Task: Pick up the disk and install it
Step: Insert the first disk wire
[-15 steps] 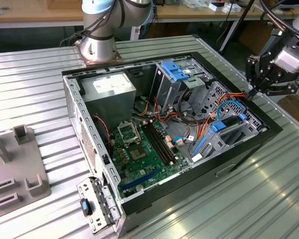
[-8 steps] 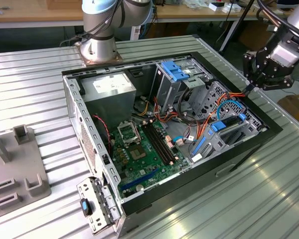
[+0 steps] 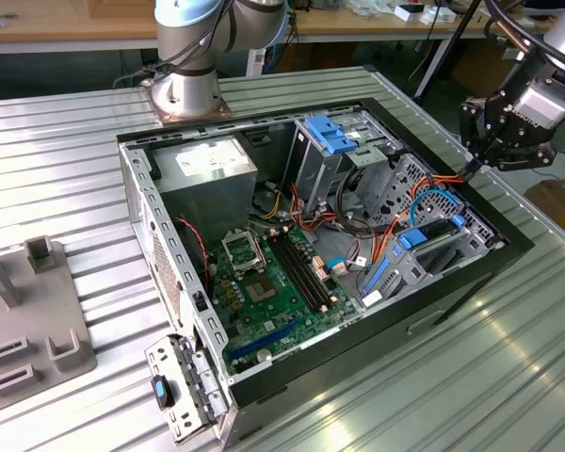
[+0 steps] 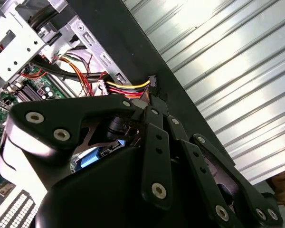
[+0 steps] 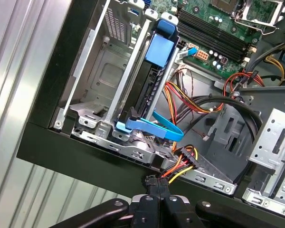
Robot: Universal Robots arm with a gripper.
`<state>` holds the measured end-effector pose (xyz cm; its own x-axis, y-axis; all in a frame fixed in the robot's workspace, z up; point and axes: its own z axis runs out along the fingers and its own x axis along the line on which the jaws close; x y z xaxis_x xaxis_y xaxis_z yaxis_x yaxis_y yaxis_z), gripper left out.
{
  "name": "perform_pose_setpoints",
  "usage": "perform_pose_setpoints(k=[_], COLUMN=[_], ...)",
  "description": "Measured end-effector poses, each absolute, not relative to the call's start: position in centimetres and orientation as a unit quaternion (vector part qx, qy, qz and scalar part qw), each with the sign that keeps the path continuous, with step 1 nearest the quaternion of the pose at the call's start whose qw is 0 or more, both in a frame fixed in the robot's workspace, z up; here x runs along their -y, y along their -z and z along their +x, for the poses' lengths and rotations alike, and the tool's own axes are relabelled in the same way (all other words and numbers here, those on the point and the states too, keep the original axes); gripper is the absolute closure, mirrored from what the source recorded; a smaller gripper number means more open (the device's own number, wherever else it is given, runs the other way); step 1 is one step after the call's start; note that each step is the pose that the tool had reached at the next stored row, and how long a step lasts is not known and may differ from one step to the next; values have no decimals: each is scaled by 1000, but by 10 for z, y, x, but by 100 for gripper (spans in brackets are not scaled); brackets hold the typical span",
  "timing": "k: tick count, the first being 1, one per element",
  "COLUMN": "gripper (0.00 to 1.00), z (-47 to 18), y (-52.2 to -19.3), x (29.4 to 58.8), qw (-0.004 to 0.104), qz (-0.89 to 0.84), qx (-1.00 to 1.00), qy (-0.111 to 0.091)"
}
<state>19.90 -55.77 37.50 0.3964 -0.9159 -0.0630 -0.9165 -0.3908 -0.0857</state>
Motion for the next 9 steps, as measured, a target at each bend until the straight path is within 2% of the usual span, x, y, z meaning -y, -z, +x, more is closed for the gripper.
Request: perform_pose_setpoints(k=[4, 6, 9], gripper=[89, 76, 76], z=[199, 199, 199], y=[-375, -375, -375], x=[558, 558, 558], qw=[53, 53, 53], qz=[-834, -834, -837], qx=[-549, -549, -544], qy=[-3, -3, -3])
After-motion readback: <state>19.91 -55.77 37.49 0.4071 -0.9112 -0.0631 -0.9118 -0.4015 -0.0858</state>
